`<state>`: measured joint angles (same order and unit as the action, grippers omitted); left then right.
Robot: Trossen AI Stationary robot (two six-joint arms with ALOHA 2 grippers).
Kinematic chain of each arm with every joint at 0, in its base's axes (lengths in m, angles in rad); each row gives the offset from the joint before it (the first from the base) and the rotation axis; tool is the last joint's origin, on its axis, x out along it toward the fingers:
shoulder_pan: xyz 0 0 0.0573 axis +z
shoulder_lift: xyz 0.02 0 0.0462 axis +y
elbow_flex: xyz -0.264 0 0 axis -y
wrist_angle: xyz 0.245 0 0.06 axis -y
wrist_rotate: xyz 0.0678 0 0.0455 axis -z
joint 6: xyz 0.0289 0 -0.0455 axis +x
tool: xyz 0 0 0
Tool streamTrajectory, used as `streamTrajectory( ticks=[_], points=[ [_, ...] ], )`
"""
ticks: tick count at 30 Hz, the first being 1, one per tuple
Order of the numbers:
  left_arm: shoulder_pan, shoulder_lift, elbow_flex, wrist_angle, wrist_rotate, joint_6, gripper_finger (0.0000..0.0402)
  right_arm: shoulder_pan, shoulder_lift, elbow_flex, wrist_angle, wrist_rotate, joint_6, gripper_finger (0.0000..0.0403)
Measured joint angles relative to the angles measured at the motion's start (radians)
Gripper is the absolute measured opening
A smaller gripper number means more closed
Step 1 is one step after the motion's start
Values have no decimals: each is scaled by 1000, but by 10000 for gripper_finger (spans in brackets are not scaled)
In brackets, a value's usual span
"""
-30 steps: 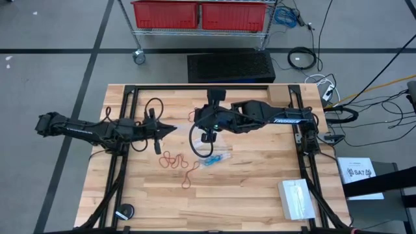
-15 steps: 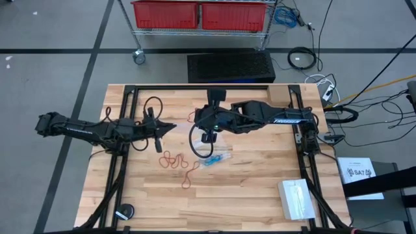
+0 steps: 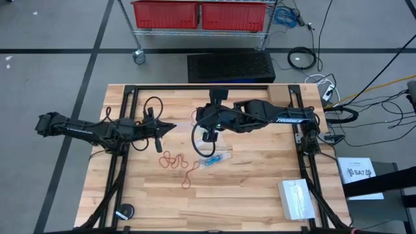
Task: Sort rubber bands
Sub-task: Put the red rubber band into the right transparent zip bag
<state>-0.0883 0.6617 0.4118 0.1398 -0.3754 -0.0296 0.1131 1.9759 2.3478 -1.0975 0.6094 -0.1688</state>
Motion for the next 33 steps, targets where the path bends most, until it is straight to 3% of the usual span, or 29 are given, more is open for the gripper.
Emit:
streamTrajectory(
  ticks=[33],
  points=[
    [0, 0, 0, 41, -4, -14, 0, 0, 1, 0, -4, -13, 11, 0]
  ],
)
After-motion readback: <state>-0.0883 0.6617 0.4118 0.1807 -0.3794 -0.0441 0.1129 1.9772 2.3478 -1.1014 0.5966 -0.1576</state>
